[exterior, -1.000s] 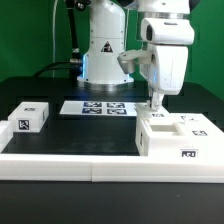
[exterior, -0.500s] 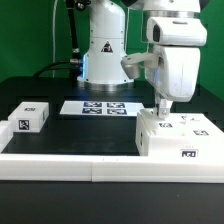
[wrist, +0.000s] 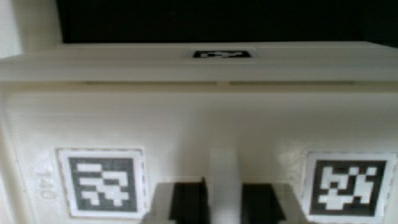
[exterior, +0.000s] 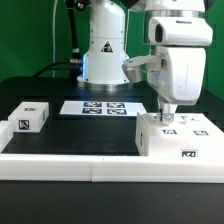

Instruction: Assemble cabinet

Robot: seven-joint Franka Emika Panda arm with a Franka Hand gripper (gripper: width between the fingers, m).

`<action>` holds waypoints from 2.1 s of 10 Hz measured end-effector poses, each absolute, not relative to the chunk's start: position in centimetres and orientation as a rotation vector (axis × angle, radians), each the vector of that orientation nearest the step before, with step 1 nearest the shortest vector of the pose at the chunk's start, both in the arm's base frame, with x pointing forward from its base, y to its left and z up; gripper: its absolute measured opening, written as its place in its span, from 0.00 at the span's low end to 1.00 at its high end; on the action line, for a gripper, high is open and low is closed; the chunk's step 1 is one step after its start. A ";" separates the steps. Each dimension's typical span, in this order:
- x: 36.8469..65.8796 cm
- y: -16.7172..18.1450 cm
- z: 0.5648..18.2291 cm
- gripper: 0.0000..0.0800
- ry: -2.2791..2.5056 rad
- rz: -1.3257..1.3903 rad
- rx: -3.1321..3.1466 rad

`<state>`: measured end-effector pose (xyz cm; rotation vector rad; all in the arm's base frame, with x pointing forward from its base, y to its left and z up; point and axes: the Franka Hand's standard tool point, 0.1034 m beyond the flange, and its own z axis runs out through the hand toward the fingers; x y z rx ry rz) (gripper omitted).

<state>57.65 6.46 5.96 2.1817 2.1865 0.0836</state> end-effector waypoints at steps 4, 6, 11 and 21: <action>57.6 6.4 5.9 0.46 2.186 0.083 2.182; 57.6 6.4 5.9 0.71 2.187 0.083 2.183; 57.6 6.4 5.9 1.00 2.187 0.083 2.183; 52.9 6.3 8.0 1.00 1.811 0.149 2.480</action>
Offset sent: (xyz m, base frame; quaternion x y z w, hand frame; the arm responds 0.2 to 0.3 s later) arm 0.0000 0.0000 0.0000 0.0000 0.0000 0.0000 1.0000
